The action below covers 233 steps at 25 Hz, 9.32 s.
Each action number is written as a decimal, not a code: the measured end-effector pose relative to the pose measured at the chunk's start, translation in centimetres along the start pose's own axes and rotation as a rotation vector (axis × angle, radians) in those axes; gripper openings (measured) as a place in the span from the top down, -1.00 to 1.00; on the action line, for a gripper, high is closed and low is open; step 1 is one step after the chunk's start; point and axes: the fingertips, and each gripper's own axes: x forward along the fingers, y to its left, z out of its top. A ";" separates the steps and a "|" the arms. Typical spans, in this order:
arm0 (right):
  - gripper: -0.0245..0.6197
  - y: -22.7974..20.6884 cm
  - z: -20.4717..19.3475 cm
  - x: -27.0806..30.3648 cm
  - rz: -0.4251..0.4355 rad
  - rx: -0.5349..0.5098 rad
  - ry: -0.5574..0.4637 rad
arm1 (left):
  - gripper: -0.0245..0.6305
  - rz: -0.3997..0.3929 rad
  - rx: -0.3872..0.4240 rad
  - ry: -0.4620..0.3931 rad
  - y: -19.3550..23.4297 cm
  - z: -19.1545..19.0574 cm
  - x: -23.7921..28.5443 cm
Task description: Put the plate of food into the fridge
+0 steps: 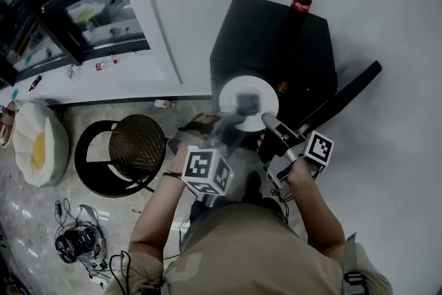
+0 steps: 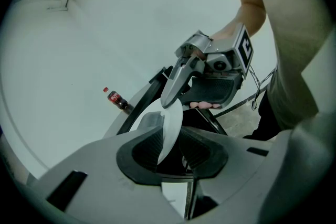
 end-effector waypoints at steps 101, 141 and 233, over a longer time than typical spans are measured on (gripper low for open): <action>0.80 -13.3 8.0 2.4 -0.231 0.093 -0.142 | 0.63 -0.047 -0.172 0.237 -1.4 -7.5 13.1; 0.81 -14.1 6.7 4.5 -0.233 0.097 -0.110 | 0.63 -0.054 -0.224 0.192 -0.4 -8.0 16.4; 0.83 -14.7 10.7 5.7 -0.267 -0.141 -0.130 | 0.63 0.019 -0.346 0.244 -0.1 -9.2 17.3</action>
